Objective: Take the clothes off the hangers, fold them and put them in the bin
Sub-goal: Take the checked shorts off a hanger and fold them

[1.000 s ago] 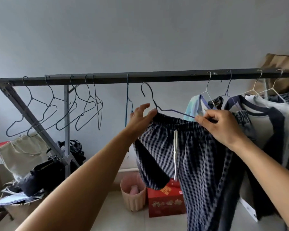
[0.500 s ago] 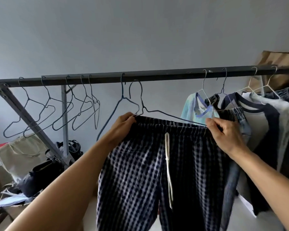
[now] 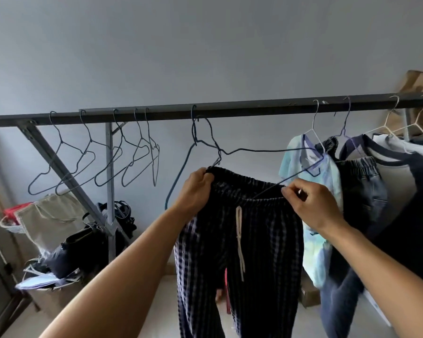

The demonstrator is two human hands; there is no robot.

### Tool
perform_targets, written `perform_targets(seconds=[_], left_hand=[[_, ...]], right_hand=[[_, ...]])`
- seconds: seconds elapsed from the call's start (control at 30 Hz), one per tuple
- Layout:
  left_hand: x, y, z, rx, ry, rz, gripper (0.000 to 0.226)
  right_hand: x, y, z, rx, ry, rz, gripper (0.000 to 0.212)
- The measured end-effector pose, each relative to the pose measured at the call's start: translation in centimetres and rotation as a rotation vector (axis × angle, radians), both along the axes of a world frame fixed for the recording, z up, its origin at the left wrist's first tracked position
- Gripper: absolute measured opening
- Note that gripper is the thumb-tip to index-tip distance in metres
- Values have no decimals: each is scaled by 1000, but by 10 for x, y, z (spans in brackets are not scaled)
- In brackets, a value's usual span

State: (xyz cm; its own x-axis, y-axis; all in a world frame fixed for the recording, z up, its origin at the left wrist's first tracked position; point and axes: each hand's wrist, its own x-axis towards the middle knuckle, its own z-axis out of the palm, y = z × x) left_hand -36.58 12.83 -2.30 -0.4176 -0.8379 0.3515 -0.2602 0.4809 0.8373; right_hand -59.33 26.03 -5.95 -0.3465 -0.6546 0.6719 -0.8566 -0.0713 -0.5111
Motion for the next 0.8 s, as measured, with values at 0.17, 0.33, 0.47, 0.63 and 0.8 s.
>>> perform_targets(seconds=[0.17,0.33,0.47,0.63,0.8], left_hand=[[2,8,-2,-69,-118,16,18],[1,13,-8,-64,-126,-69,19],[0,17,-7,18,-8,-106,21],[9,-3,-14,129,133,108,24],[11,-13,-23,68,-32,253,24]], right_hand=[[12,-3,4,-259,200,-142,15],[7,-20,16,14,337,-80,44],[22,-25,22,123,109,151,24],[18,-20,37,125,136,-23,21],[7,-20,56,119,189,-183,23]])
